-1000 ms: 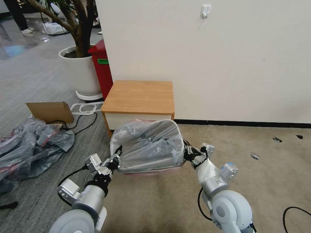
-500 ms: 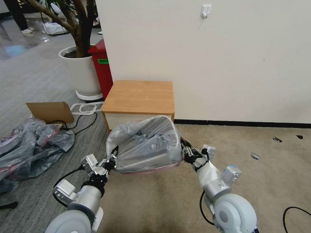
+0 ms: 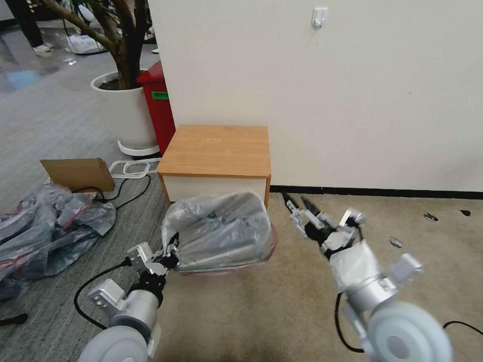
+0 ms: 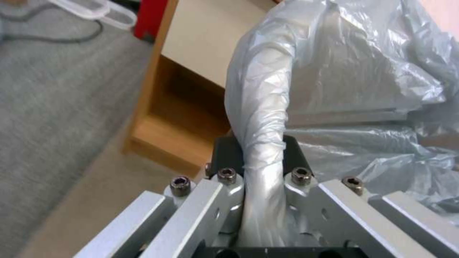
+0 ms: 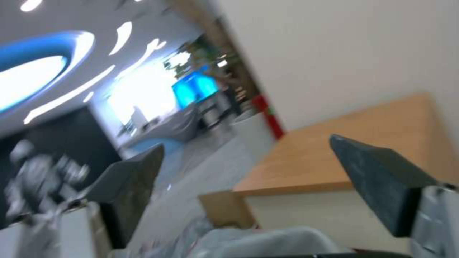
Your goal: Pick up the garbage bag from the table and place it over the trash can.
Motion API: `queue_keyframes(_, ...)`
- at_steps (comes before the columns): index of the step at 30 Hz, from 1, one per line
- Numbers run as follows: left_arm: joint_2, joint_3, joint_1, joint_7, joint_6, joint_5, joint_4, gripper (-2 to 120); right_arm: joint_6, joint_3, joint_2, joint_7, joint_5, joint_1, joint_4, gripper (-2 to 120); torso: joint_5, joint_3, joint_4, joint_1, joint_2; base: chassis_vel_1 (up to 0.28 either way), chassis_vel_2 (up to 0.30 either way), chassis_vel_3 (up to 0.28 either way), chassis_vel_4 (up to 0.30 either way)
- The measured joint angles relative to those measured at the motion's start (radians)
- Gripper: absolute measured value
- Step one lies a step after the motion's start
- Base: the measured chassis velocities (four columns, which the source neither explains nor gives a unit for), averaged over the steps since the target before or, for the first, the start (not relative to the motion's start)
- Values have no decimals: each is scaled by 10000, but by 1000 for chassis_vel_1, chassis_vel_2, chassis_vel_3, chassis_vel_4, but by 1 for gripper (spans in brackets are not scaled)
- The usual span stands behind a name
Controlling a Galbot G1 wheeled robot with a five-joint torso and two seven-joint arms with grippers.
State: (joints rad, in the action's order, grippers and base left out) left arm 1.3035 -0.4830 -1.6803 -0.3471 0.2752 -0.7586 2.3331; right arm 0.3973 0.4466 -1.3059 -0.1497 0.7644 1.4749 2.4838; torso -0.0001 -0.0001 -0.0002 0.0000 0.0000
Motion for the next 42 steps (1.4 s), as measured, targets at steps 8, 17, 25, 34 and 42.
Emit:
queue_keyframes(8, -1011, 350, 270, -232, 182, 913, -324, 5, 727, -1986, 2033, -560, -2579, -2376, -924, 80, 3, 2, 3, 0, -1, 0, 0, 0, 0)
queue_keyframes(17, -1766, 400, 586, -312, 823, 2027, -378, 5, 985, -4767, 3386, -1048, -4751, -4473, -2170, 46, 0, 2, 2, -1, 0, 0, 0, 0, 0)
queue_keyframes(25, -1919, 631, 848, -491, 1180, 2638, -384, 5, 1926, -6623, 2860, -1010, -5323, -5836, -2849, 18, 0, 1, 3, 0, -1, 0, 0, 0, 0)
queue_keyframes(34, -1793, 840, 864, -446, 1179, 3148, -316, 5, 2683, -7849, 2131, -599, -5893, -7106, -4053, 0, 1, 1, 3, 0, -1, 0, 0, 0, 0)
queue_keyframes(42, -1598, 997, 836, -219, 1171, 3524, -254, 5, 3050, -8615, 1538, -629, -6459, -7765, -5080, 0, 1, 2, 2, 0, -1, 0, 0, 0, 0)
